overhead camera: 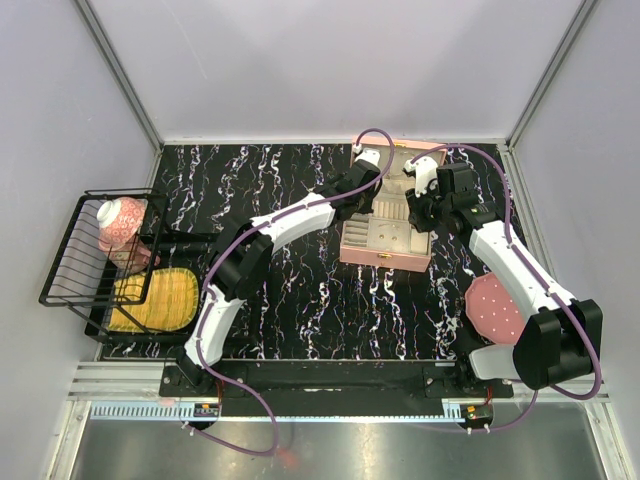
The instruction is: Organize the mixed jewelry
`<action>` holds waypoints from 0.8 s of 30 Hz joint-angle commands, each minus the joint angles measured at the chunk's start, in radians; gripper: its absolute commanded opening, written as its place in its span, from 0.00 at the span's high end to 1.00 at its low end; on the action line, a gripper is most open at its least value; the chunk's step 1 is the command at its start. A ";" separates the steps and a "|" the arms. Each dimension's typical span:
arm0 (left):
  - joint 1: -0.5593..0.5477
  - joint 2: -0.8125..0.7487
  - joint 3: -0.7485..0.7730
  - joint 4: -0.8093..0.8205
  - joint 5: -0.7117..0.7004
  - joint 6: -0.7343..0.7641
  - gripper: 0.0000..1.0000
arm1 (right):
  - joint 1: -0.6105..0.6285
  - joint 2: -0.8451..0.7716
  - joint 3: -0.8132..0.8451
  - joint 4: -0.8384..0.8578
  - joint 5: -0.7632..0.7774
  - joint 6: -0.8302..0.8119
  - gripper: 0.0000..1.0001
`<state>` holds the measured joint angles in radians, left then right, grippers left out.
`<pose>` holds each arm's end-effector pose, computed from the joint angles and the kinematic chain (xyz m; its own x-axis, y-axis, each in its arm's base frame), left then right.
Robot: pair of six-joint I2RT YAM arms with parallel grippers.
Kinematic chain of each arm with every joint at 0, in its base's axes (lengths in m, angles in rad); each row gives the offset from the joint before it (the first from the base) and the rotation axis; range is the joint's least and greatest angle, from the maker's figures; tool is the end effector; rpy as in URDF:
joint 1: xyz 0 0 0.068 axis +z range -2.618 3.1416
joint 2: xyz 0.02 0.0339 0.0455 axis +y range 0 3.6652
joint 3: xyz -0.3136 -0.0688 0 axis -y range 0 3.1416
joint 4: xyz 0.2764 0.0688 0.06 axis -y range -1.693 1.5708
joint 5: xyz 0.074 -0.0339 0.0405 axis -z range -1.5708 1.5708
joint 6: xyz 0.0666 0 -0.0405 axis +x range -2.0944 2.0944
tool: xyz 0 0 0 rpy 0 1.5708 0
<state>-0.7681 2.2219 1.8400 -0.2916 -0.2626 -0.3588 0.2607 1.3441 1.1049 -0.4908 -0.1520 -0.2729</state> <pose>0.4414 -0.4024 0.2293 -0.6044 0.1123 -0.7887 0.3341 0.9345 -0.1229 0.3225 0.0965 0.3186 -0.5224 -0.4151 -0.7448 -0.5240 0.8454 -0.1036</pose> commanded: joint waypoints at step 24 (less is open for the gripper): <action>0.006 -0.011 -0.012 0.020 -0.007 -0.025 0.87 | -0.001 0.001 -0.002 0.031 -0.023 -0.003 0.69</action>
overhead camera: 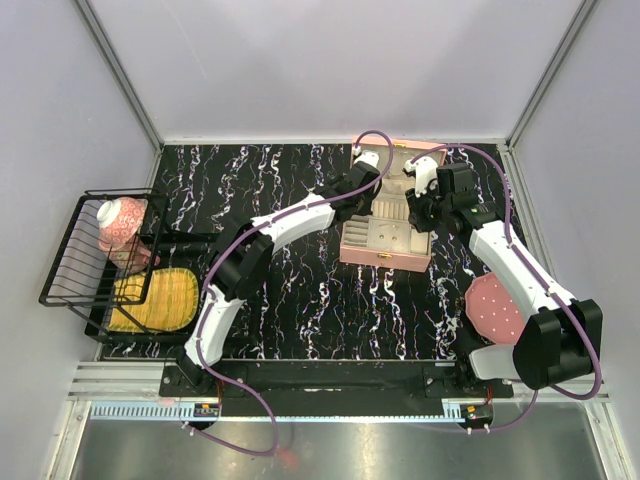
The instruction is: Organize the mixed jewelry
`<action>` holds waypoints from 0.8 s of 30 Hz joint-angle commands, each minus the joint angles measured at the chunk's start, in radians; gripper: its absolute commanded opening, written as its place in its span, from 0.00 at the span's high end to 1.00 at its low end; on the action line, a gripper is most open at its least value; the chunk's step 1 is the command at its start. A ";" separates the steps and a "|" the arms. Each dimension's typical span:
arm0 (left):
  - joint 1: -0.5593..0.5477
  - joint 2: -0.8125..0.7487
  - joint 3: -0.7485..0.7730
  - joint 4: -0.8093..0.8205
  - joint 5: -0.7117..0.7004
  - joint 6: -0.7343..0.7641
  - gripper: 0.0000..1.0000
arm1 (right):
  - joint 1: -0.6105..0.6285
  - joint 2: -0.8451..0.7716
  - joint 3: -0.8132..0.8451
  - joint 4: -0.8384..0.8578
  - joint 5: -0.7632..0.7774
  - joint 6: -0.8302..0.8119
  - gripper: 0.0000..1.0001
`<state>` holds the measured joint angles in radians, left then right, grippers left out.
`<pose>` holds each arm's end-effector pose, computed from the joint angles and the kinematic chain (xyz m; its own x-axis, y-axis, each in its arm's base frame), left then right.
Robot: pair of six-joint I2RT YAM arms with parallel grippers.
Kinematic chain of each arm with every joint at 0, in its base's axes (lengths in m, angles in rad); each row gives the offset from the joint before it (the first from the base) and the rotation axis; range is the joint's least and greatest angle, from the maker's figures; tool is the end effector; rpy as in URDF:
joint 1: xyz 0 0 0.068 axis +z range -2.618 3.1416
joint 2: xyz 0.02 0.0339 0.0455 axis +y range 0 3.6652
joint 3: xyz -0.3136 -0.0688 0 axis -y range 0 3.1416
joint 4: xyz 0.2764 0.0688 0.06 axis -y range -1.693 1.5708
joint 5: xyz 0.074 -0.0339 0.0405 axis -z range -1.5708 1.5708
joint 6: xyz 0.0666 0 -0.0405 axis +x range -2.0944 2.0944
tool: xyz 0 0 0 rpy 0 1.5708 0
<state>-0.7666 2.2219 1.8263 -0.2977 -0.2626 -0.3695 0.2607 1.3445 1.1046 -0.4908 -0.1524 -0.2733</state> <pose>0.4403 -0.4000 0.2234 -0.6192 0.1122 -0.7771 0.3243 0.9379 -0.1231 0.3225 0.0965 0.3184 -0.5227 -0.4155 -0.7444 -0.5245 0.8451 -0.1034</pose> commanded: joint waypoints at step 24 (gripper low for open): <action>0.000 0.038 0.065 -0.055 -0.007 -0.089 1.00 | -0.003 -0.004 -0.009 0.034 -0.016 -0.004 0.70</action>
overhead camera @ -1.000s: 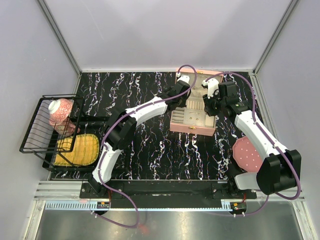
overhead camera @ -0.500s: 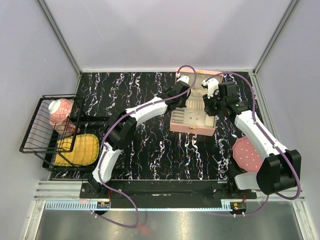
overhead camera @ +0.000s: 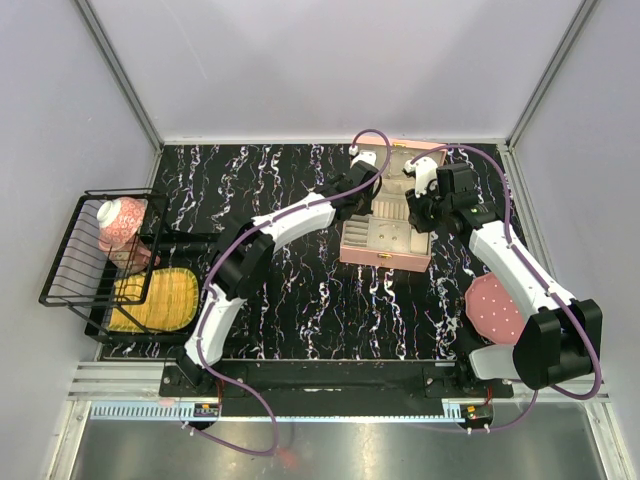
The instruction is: Organize the mixed jewelry
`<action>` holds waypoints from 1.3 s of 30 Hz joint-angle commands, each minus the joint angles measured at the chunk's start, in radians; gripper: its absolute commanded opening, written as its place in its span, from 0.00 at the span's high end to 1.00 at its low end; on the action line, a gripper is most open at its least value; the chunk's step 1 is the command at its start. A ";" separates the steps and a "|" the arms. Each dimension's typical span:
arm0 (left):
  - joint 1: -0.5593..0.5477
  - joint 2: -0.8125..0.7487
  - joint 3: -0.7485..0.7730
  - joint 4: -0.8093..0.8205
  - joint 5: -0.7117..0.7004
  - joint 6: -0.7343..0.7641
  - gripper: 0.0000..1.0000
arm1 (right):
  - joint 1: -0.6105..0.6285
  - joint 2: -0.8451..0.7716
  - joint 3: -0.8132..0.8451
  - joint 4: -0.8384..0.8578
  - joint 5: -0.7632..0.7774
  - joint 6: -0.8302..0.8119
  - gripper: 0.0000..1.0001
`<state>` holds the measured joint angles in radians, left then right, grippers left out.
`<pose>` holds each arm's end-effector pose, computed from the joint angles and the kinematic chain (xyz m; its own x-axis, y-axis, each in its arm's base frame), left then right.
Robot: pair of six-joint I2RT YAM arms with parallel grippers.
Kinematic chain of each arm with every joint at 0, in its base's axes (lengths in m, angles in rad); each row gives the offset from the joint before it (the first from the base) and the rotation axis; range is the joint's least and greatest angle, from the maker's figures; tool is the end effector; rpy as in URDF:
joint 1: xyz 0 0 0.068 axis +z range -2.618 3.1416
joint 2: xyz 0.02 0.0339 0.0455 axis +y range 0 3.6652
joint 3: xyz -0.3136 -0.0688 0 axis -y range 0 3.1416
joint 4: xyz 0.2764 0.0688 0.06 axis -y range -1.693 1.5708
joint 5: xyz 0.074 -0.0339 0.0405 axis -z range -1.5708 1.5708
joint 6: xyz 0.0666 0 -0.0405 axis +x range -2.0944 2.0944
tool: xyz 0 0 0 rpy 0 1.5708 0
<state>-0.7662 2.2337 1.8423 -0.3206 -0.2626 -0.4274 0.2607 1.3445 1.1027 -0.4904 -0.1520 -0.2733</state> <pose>0.4415 -0.4009 0.2203 -0.6473 0.0674 -0.7593 0.2854 0.9451 -0.1595 0.3224 0.0964 0.3177 -0.5238 -0.4159 -0.7434 -0.5244 0.8452 -0.1033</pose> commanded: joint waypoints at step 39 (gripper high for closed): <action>-0.013 -0.048 -0.025 -0.032 -0.046 -0.022 0.69 | -0.005 -0.031 -0.010 0.030 -0.008 -0.009 0.69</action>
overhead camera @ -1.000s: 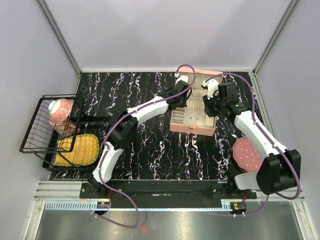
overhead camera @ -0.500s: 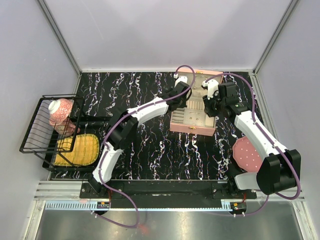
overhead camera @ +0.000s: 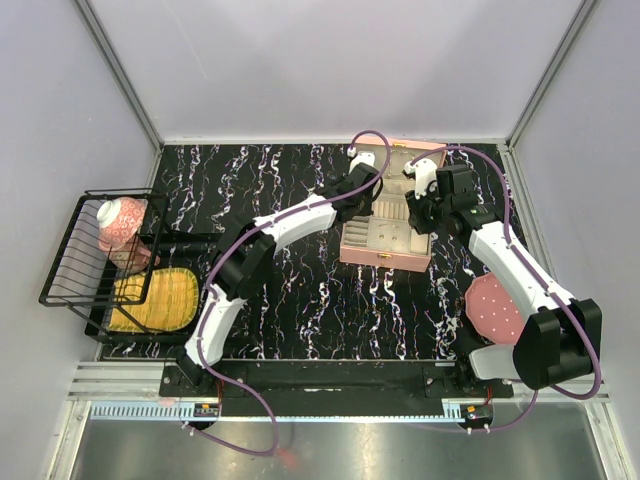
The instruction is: Organize the mixed jewelry
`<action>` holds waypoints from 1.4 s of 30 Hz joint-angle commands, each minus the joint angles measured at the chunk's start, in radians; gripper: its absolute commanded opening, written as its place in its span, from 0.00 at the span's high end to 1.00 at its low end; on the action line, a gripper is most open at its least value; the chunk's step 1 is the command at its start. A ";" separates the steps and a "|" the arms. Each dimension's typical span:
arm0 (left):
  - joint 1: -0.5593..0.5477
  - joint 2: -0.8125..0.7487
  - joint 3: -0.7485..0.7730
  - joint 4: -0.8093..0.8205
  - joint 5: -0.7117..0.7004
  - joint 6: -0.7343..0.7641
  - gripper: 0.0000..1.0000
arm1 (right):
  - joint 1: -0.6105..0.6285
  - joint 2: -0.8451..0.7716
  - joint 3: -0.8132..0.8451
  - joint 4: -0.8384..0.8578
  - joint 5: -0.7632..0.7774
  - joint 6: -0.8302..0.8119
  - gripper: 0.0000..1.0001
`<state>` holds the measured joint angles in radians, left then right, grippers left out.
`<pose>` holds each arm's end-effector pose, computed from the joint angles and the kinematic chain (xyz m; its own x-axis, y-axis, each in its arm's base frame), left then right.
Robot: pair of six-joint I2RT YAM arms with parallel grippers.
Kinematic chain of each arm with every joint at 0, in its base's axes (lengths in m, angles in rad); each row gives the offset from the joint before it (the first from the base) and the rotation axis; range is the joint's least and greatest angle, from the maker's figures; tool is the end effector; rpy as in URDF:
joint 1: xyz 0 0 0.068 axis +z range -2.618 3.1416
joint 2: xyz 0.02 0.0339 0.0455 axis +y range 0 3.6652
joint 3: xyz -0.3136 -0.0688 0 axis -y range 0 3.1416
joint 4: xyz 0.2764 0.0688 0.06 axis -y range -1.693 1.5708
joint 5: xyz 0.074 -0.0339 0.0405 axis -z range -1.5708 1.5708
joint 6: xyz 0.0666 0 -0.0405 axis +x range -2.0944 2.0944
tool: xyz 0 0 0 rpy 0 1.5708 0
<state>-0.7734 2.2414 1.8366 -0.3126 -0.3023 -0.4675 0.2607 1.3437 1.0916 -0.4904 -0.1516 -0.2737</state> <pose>0.4405 -0.4023 0.2150 -0.6481 0.0315 -0.7609 0.2400 0.9567 -0.1649 0.3211 0.0961 0.3137 -0.5310 -0.4182 -0.7370 -0.5254 0.8449 -0.1008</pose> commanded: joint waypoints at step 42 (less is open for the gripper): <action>0.276 -0.324 -0.027 0.030 0.738 0.595 0.01 | -0.132 -0.071 0.042 0.013 0.000 0.002 0.25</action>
<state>-0.5388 1.8191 1.6424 -0.3393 0.3019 0.0536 0.1493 1.3193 1.0935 -0.4915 -0.1501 -0.2684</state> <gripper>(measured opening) 0.965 0.682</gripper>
